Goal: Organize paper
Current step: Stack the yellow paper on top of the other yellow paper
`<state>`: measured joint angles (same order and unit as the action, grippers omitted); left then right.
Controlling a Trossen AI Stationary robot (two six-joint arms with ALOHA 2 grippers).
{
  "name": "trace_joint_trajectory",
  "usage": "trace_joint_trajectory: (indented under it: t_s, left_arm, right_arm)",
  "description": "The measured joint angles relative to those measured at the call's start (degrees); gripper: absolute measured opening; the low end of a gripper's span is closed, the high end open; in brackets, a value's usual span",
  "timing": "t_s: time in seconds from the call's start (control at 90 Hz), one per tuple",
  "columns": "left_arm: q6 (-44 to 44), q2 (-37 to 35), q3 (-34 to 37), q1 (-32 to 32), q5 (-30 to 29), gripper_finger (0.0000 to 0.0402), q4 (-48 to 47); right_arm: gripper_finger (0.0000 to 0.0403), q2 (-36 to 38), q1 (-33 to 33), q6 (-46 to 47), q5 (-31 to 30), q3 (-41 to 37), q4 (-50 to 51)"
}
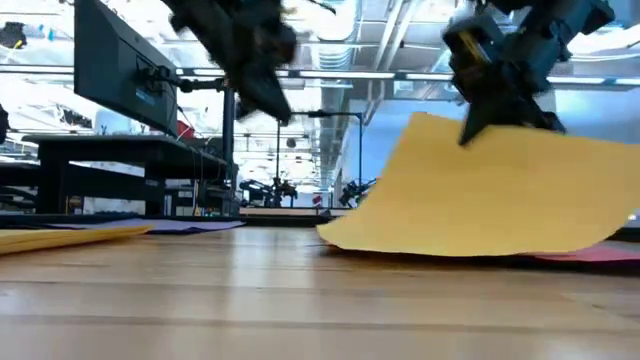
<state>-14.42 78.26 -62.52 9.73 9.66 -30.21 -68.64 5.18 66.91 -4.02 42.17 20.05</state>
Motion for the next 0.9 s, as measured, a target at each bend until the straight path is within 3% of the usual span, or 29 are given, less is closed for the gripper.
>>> trace_joint_trajectory:
  t_s: [0.2, 0.311, 0.578, 0.7, 0.9]
  left_arm:
    - [-8.7, -17.8, 0.0, -4.3, -4.0, 0.0000, -13.0]
    - [-14.1, -25.4, -0.1, -7.4, -4.6, 0.0000, -18.4]
    - [-18.9, -38.7, -0.1, -14.6, -4.8, 0.0000, -26.9]
    - [-18.6, -41.1, -0.1, -14.9, -8.8, 0.0000, -27.6]
    - [-12.6, -41.2, -0.1, -14.9, -9.9, 0.0000, -26.1]
  right_arm:
    - [0.0000, -3.8, 2.2, 9.8, -0.9, 0.9, -18.9]
    - [0.0000, -10.1, 4.6, 13.0, -3.3, 7.1, -20.7]
    - [0.0000, -33.6, 8.2, 17.6, -6.6, 33.4, -18.6]
    - [0.0000, -44.3, 8.4, 18.6, -8.0, 47.9, -19.0]
    - [0.0000, -59.5, 7.1, 14.3, -6.4, 67.6, -34.2]
